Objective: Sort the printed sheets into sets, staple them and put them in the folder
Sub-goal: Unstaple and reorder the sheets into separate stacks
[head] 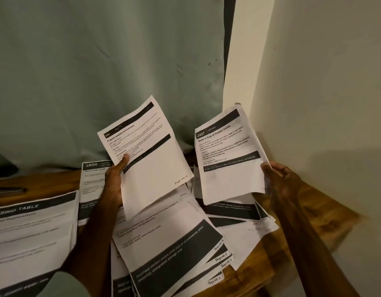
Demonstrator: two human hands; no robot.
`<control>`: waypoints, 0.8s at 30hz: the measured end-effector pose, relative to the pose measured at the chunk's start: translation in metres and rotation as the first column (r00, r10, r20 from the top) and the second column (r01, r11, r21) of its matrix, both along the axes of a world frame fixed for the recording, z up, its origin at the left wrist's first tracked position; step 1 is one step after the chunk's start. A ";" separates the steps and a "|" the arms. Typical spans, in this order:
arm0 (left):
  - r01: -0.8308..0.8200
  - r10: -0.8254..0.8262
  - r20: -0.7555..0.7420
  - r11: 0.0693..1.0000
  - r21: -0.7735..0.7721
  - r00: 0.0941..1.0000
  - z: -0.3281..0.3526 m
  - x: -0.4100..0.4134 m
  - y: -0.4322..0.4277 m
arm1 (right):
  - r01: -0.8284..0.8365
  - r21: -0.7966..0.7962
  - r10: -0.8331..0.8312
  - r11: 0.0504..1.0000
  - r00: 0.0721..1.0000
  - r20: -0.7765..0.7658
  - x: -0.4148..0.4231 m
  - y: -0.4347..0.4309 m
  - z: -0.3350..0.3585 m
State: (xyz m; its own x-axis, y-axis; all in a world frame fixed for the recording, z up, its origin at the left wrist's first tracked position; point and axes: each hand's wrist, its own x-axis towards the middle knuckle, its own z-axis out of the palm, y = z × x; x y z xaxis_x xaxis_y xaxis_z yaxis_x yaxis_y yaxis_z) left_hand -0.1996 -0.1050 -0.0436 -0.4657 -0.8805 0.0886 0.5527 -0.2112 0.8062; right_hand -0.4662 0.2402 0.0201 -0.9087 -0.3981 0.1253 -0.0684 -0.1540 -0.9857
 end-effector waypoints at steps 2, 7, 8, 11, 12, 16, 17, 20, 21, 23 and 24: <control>-0.062 0.062 0.026 0.998 0.010 0.998 0.005 0.001 0.004 | 0.043 -0.019 -0.044 0.999 0.999 -0.021 0.001 -0.011 0.017; -0.240 0.240 0.163 0.971 -0.020 0.957 0.015 0.008 0.010 | 0.215 -0.163 -0.237 0.963 0.964 -0.125 0.017 -0.054 0.073; -0.261 0.263 0.196 0.965 -0.037 0.945 0.018 0.009 0.010 | 0.242 -0.187 -0.268 0.952 0.954 -0.131 0.018 -0.061 0.084; -0.288 0.303 0.268 0.953 -0.095 0.915 0.020 0.013 0.007 | 0.287 -0.276 -0.331 0.917 0.934 -0.131 0.016 -0.072 0.111; -0.307 0.330 0.285 0.944 -0.123 0.900 0.020 0.016 0.005 | 0.282 -0.281 -0.326 0.917 0.937 -0.123 0.016 -0.076 0.116; -0.277 0.317 0.312 0.947 -0.166 0.896 0.015 0.011 0.003 | 0.255 -0.284 -0.298 0.924 0.947 -0.120 0.022 -0.089 0.118; -0.258 0.300 0.313 0.951 -0.168 0.901 0.015 0.007 0.005 | 0.244 -0.269 -0.282 0.932 0.953 -0.112 0.027 -0.095 0.112; -0.219 0.253 0.299 0.965 -0.142 0.920 0.016 -0.003 0.009 | 0.179 -0.207 -0.199 0.962 0.977 -0.082 0.043 -0.114 0.082; -0.209 0.235 0.291 0.971 -0.117 0.927 0.015 -0.006 0.010 | 0.141 -0.168 -0.157 0.976 0.984 -0.084 0.047 -0.118 0.067; -0.171 0.184 0.280 0.983 -0.067 0.942 0.014 -0.010 0.011 | 0.101 -0.076 -0.110 0.992 0.985 -0.132 0.057 -0.123 0.037; -0.143 0.150 0.277 0.989 -0.044 0.949 0.014 -0.012 0.012 | 0.094 -0.044 -0.100 0.995 0.981 -0.169 0.061 -0.124 0.023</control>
